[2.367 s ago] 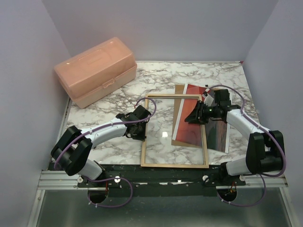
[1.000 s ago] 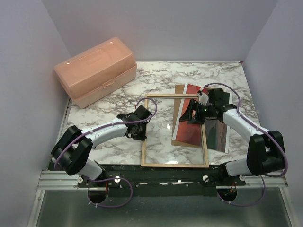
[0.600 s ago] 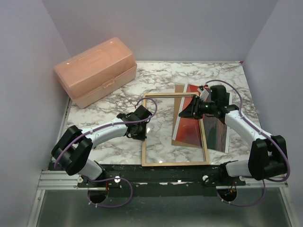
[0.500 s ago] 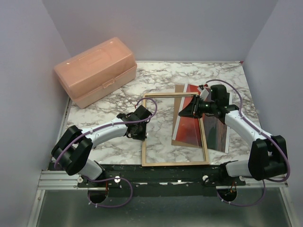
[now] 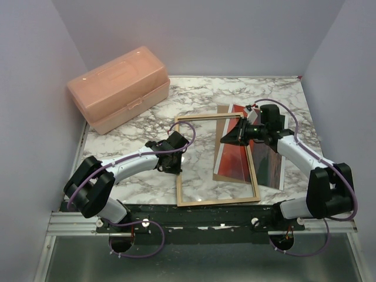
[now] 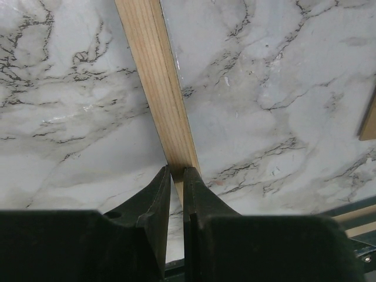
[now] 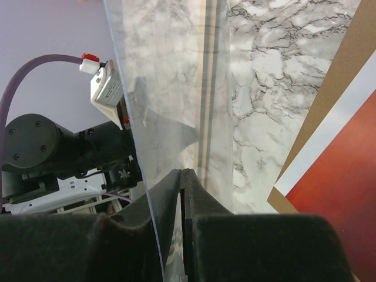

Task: Put the photo into the frame

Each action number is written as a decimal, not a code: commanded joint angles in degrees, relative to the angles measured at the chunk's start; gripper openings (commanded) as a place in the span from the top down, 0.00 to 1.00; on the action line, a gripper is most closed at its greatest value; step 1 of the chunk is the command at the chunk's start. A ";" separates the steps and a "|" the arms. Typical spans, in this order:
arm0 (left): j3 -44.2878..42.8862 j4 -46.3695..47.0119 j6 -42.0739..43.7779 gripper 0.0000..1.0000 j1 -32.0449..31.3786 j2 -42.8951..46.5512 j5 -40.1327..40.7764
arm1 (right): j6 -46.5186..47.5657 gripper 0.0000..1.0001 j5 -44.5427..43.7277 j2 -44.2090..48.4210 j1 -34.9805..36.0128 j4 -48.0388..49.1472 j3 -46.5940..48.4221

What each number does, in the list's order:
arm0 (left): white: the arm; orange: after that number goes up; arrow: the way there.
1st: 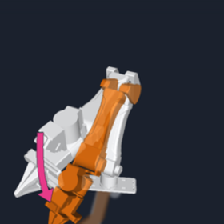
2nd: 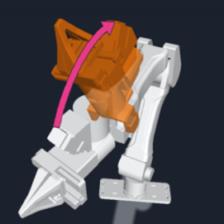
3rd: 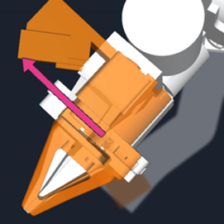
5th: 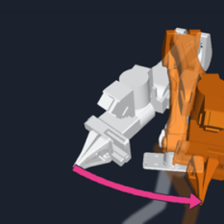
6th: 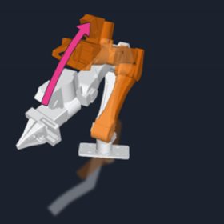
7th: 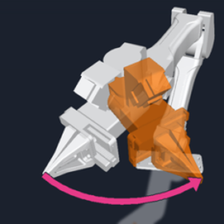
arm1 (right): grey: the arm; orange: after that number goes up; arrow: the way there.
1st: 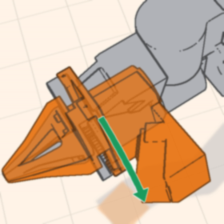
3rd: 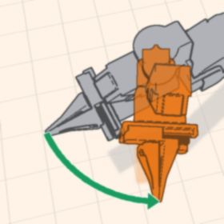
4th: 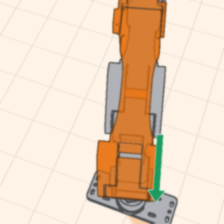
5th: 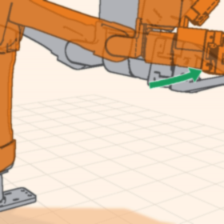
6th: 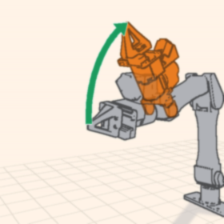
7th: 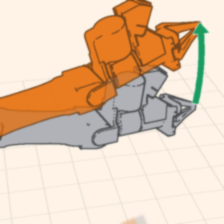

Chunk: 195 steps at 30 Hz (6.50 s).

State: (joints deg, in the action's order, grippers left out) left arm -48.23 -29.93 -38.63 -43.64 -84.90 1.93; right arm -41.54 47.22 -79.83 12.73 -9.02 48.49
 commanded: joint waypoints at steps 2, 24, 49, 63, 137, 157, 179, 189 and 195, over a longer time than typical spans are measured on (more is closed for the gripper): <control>3.23 -0.88 0.84 0.89 -0.75 -3.87 3.77 | 0.67 0.87 2.48 -2.02 0.98 1.62 1.19; 3.49 -1.09 1.54 0.92 -1.01 -3.65 4.92 | 11.80 0.48 -5.53 -7.61 0.96 -7.81 7.85; 3.11 -0.74 1.98 0.92 -1.36 -4.24 4.92 | 16.72 0.16 -18.41 -11.30 1.46 -7.58 9.49; 3.03 -0.96 1.98 0.92 -1.43 -4.30 5.18 | 18.30 0.09 -34.99 -12.06 3.99 -10.50 11.10; 4.01 -1.91 1.19 0.92 -1.48 -2.02 6.52 | 11.77 0.06 -17.90 -0.94 2.21 -12.78 7.96; 4.01 -1.09 0.95 0.92 -1.46 -1.68 5.62 | 11.59 0.21 -0.71 -3.85 -5.52 -9.68 7.41; 6.25 3.05 -1.32 0.71 -0.08 4.09 0.34 | 10.80 1.00 -8.85 1.13 -5.53 -14.43 10.47; 6.25 5.21 -2.85 0.44 3.19 4.62 -0.36 | 10.33 1.00 -13.84 6.50 -5.52 -19.86 16.13; 3.74 5.67 -2.55 0.50 3.13 1.13 0.51 | 10.29 1.00 -15.32 7.43 -5.52 -21.43 17.41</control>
State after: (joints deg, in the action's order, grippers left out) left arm -42.87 -25.17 -41.34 -40.73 -81.14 1.67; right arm -31.03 34.28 -73.65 7.42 -27.79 63.79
